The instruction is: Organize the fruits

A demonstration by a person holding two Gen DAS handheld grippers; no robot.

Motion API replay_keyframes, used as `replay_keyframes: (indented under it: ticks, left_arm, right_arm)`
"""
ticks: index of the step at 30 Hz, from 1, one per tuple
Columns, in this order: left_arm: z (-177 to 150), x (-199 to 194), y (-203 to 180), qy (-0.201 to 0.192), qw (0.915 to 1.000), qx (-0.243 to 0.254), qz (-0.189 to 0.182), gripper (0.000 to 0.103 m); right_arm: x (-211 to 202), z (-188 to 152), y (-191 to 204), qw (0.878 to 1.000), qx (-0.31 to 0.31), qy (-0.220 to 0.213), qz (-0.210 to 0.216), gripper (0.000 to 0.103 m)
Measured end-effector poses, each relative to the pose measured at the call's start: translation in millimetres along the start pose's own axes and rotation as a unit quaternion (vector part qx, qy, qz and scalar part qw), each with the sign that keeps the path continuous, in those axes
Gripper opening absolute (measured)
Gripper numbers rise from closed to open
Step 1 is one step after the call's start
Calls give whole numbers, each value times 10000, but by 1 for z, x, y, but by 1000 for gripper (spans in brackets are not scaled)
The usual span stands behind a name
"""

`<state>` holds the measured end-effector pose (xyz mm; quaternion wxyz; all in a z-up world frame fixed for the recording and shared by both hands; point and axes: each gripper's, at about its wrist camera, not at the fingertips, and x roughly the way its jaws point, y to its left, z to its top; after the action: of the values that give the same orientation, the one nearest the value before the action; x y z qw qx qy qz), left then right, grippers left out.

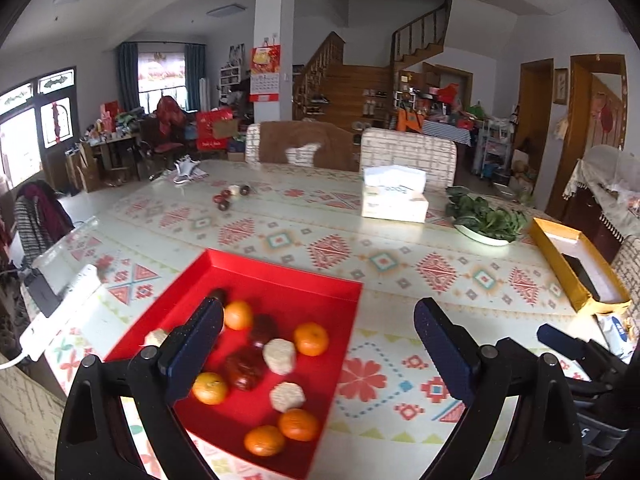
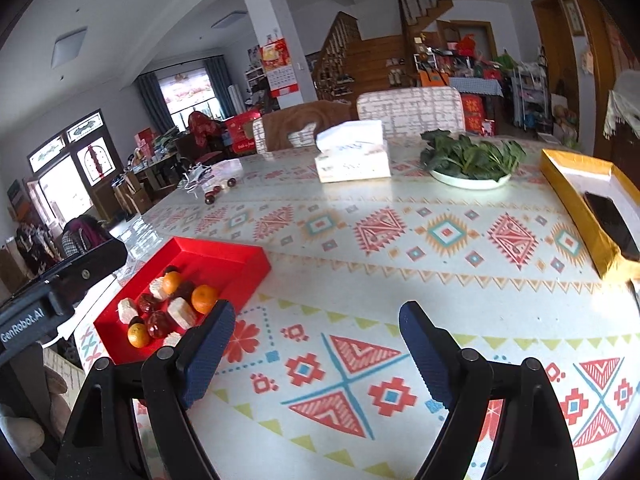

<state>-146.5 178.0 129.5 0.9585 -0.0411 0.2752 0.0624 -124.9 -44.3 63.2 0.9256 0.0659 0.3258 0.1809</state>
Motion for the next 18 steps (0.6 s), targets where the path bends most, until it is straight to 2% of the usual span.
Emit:
replay_keyframes:
  ticks: [3,6,10,12,14,15,18]
  left_arm:
    - [0,-1,-9,-41,10000,29,-49,96]
    - [-1,-8,-18,-266,9996,92,-12,96]
    - [4,-31,-22,-910,9956,117,175,96]
    - [6,-48,-21,-1363,9902,95,299,103]
    - [6,-73,-21,-2001,9781,109,570,103]
    - [7,-80,-21,-2177,9737,124,662,103]
    - [6,-110,-22,-2894,9505,179,1117,103]
  right_arm:
    - [2,-2,-9,10000,75,49,-23,88]
    - [1,-3,-13,9999,66,43,-61,88]
    - [-5,-4,-13,9999,-3,-36,-104,88]
    - [-9,-3,-9,9998,-98,-113,-127,88]
    - [-14,0,-4,9995,-198,-209,-103,88]
    - [-17,2,-1,9993,-260,-263,-76,88]
    - [-28,9,13,9981,-450,-418,34,91]
